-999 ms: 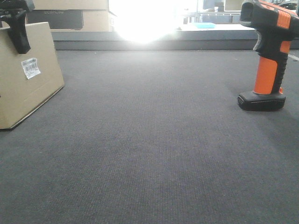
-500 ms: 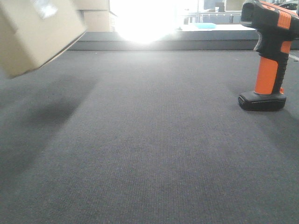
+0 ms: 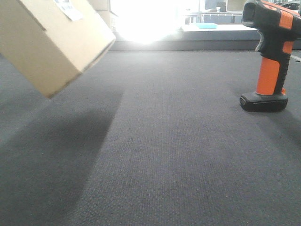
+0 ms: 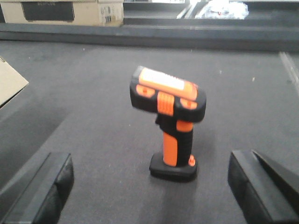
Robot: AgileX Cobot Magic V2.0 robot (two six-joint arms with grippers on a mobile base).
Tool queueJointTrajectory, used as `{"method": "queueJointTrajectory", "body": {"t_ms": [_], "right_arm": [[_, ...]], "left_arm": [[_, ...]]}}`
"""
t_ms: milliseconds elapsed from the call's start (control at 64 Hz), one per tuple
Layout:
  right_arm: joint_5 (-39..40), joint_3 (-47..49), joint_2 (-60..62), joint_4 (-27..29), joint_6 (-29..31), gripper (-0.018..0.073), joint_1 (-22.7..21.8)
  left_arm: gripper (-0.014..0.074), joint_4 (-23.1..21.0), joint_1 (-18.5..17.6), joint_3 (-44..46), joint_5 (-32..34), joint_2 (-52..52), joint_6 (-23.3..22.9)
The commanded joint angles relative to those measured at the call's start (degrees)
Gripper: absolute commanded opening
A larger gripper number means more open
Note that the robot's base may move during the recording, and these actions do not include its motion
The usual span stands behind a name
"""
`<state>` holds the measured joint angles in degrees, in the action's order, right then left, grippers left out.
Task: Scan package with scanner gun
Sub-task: 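Grasp the cardboard box with the left gripper and lift it, tilting, then grasp the orange scanner gun by its handle with the right gripper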
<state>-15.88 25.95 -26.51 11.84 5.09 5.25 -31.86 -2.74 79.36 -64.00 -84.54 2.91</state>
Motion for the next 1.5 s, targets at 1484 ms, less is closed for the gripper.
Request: {"method": "queueJointTrajectory", "body": {"t_ms": [1484], "right_arm": [[58.1, 1.9, -57.7, 10.4, -2.6, 0.0568, 5.3]], "left_arm": [[-0.0111, -2.8, 0.1, -2.9, 6.9, 0.8, 0.0]]}}
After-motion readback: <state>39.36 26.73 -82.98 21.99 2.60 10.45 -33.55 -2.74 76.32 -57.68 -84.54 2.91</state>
